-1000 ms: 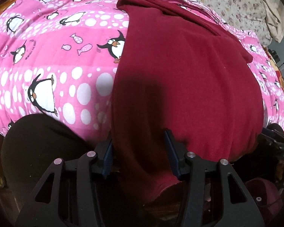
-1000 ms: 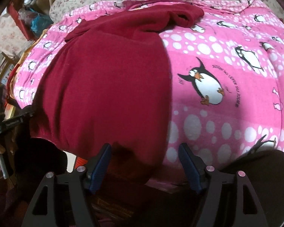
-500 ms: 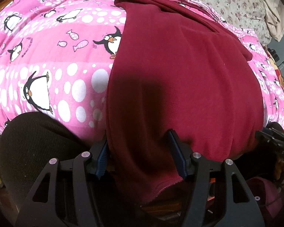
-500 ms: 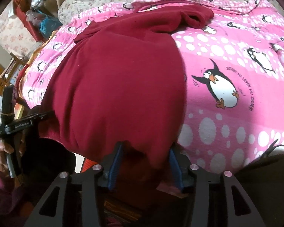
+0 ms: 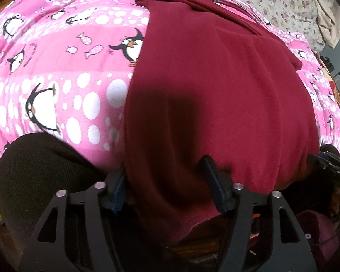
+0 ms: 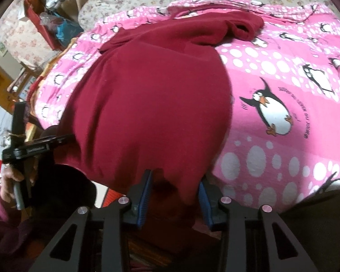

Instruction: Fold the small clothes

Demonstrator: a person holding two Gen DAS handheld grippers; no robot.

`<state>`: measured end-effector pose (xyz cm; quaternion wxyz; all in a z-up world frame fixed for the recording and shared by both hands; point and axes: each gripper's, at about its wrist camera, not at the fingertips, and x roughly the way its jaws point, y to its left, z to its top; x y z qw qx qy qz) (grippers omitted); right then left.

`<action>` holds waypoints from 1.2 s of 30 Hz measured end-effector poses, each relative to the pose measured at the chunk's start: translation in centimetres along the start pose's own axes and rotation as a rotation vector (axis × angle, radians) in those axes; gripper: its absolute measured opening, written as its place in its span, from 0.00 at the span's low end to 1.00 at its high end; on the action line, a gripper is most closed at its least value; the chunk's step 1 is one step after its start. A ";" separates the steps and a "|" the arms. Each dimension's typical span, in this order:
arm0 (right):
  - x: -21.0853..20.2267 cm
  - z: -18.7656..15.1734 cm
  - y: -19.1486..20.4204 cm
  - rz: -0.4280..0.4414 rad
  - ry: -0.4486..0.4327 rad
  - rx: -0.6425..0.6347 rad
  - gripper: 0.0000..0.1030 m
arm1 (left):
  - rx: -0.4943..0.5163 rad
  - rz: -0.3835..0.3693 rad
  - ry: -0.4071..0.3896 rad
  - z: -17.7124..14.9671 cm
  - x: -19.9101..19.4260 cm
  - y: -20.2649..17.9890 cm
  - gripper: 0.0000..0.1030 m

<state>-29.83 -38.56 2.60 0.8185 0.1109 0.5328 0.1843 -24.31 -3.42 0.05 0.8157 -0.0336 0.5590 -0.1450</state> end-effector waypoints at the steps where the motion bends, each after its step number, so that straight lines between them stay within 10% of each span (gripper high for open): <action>1: 0.2 0.0 0.1 0.003 0.010 -0.008 0.36 | 0.007 0.000 0.003 0.0 0.1 -0.2 0.69; 9: 1.2 0.8 0.1 0.011 0.036 0.000 0.41 | 0.091 0.037 0.028 0.2 1.0 -1.6 0.79; 12: 1.3 0.9 0.1 -0.004 0.034 -0.005 0.34 | 0.054 0.021 0.018 0.4 0.5 -0.9 0.56; 15: 0.7 0.8 0.1 0.006 0.021 -0.011 0.10 | 0.022 -0.048 0.011 0.3 -0.5 0.3 0.07; 36: -1.8 -2.1 2.1 0.118 0.066 -0.071 0.08 | -0.064 -0.198 -0.049 -1.4 -4.9 4.4 0.05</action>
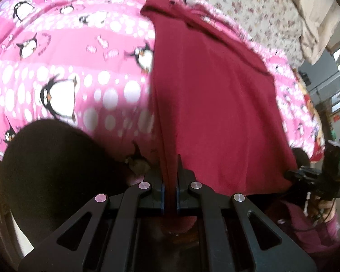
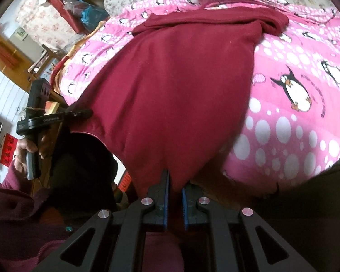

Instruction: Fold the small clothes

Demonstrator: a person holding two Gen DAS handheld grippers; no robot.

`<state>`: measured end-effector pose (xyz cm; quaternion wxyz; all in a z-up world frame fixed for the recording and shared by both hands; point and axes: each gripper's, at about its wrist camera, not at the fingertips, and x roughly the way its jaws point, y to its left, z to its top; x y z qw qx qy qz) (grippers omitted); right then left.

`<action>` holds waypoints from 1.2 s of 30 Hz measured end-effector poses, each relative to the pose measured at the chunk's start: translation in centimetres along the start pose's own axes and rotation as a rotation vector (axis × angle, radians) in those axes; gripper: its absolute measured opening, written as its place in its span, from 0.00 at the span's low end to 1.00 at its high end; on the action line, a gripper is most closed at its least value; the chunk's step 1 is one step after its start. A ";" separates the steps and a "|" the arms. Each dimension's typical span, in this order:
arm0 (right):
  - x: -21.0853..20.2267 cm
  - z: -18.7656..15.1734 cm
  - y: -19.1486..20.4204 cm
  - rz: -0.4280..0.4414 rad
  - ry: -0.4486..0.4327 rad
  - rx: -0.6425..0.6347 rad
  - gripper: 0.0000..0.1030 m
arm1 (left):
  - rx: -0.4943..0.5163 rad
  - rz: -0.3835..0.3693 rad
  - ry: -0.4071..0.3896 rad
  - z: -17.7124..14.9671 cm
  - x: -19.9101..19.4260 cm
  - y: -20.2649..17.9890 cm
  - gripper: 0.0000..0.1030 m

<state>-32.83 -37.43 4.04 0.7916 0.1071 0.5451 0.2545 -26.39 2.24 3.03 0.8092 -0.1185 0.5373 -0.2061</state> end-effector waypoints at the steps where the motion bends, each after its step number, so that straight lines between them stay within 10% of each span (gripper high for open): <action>1: -0.3 0.2 -0.1 0.014 -0.009 0.007 0.08 | -0.003 -0.012 -0.018 0.4 -0.7 0.0 0.05; 10: -3.7 5.0 -1.1 0.154 -0.196 0.096 0.08 | 0.017 -0.087 -0.169 6.0 -4.9 -1.8 0.05; 21: -7.1 15.9 -5.3 0.051 -0.421 0.177 0.08 | 0.033 -0.063 -0.255 20.3 -2.2 -4.7 0.05; 36: -0.5 27.8 -17.1 -0.010 -0.376 0.386 0.08 | -0.101 -0.016 -0.155 33.0 10.1 -2.3 0.05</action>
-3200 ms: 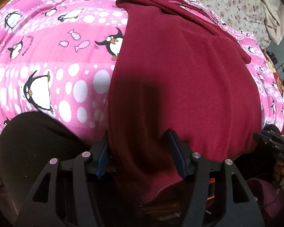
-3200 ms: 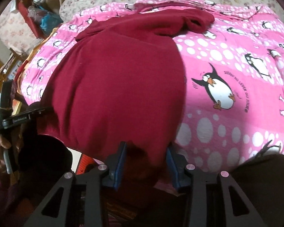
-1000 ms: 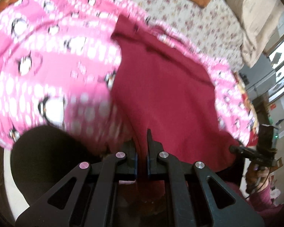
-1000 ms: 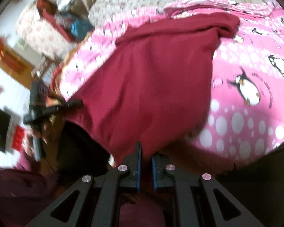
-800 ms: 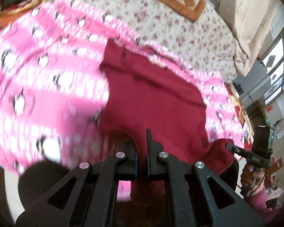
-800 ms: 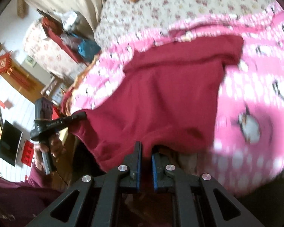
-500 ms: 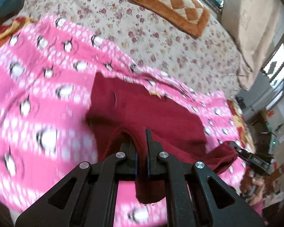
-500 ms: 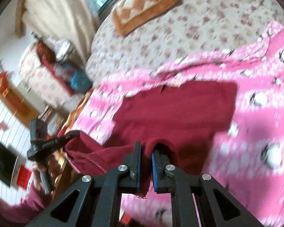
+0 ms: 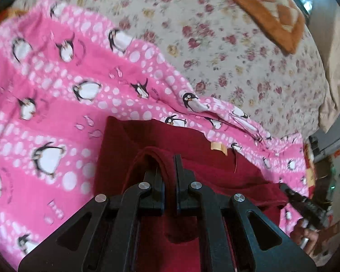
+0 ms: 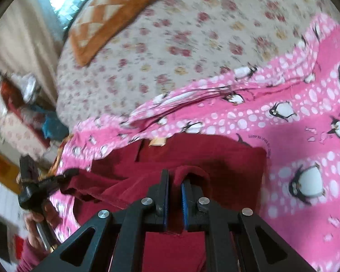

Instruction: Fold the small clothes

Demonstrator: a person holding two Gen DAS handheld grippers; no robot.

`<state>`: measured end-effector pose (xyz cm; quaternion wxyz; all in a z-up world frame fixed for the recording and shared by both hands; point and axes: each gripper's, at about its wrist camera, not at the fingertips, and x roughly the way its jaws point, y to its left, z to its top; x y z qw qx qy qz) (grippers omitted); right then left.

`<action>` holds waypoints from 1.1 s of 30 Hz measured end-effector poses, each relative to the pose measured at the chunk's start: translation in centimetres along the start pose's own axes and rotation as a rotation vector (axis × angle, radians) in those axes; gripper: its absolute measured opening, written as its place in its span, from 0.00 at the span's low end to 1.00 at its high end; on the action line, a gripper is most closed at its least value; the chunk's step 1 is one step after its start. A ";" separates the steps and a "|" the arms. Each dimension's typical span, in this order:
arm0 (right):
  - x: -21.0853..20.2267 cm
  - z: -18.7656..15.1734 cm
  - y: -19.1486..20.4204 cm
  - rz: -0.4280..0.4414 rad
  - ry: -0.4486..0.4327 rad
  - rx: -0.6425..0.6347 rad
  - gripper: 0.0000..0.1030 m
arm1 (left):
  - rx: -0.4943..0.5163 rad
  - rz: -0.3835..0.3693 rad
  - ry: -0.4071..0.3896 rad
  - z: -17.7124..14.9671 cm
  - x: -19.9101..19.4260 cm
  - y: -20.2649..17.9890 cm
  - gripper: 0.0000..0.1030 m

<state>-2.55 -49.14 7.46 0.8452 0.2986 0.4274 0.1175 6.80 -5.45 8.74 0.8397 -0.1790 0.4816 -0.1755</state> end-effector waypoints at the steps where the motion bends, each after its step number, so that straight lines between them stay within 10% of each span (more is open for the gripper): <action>1: 0.7 0.4 -0.6 0.007 0.009 0.022 0.08 | -0.019 -0.014 0.014 0.2 0.6 0.5 0.05; 6: 1.7 1.0 -2.4 0.024 0.033 0.063 0.11 | -0.085 -0.080 0.043 0.8 1.3 2.4 0.17; 10: -1.3 1.0 -3.1 -0.024 -0.075 0.101 0.49 | -0.056 -0.133 -0.030 1.1 -1.2 1.8 0.78; 18: -1.6 -0.7 2.6 -0.008 -0.031 -0.126 0.49 | -0.006 -0.105 -0.065 0.4 -1.9 0.4 0.79; 26: 7.2 0.8 0.7 -0.302 0.066 -0.133 0.49 | 0.091 0.223 0.037 -1.5 4.8 1.9 0.79; 33: 4.6 0.2 -0.2 -0.248 0.035 -0.085 0.50 | 0.082 0.137 0.008 -1.9 0.2 2.8 0.79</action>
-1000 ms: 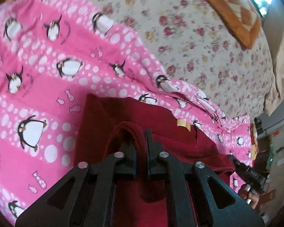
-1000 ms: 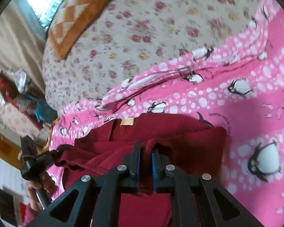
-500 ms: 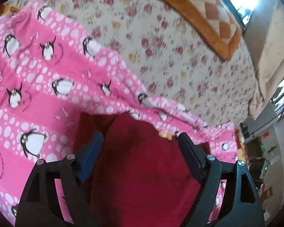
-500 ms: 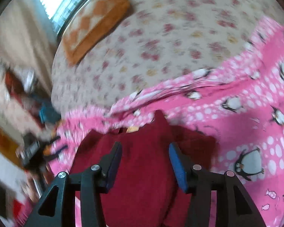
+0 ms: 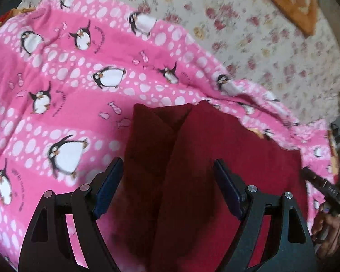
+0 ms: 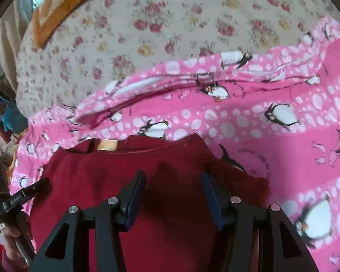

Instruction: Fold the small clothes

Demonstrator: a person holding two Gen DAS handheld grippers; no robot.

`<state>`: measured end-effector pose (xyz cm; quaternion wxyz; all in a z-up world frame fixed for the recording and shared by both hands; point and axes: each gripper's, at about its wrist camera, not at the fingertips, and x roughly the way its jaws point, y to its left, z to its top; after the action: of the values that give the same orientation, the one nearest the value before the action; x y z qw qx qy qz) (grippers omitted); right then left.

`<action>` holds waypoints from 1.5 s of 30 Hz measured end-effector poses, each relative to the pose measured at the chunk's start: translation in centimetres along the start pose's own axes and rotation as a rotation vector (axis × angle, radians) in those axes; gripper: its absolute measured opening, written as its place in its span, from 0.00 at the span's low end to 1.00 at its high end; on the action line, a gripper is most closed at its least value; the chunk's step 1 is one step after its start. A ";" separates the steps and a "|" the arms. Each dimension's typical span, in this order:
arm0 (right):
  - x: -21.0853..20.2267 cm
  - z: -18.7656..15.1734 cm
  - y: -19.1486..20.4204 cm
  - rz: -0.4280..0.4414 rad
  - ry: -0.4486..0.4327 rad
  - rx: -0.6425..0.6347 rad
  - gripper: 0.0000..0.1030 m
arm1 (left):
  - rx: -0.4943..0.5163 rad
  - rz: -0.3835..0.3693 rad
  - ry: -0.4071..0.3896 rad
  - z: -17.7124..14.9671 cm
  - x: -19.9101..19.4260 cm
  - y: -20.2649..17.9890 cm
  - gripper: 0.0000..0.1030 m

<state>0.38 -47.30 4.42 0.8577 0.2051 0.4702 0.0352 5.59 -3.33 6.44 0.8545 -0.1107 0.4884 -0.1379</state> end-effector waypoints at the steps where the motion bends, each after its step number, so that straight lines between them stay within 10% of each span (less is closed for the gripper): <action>1: -0.9 -0.5 0.1 0.015 0.002 -0.005 0.51 | 0.011 -0.022 -0.014 -0.5 -1.4 0.3 0.79; 16: -7.9 -12.3 1.9 0.092 0.059 -0.161 0.60 | 0.224 -0.146 0.107 -10.1 -5.4 1.3 0.79; 24: -6.8 -13.2 1.3 0.086 0.091 -0.132 0.60 | 0.239 -0.213 0.137 -9.3 -4.6 1.5 0.51; 28: -6.3 -13.1 1.6 0.102 0.078 -0.140 0.45 | 0.280 -0.206 0.151 -9.4 -3.9 0.9 0.10; 33: -7.0 -12.6 2.6 0.055 0.061 -0.224 0.17 | 0.310 -0.161 0.118 -9.1 -6.0 1.4 0.08; 45: -7.9 -13.0 1.4 0.012 0.085 -0.217 0.15 | 0.254 -0.142 0.108 -10.6 -6.2 2.9 0.08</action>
<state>-14.49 -43.92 5.07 0.8538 0.1120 0.4985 0.0998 -6.23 0.91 5.26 0.8223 -0.0284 0.5032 -0.2643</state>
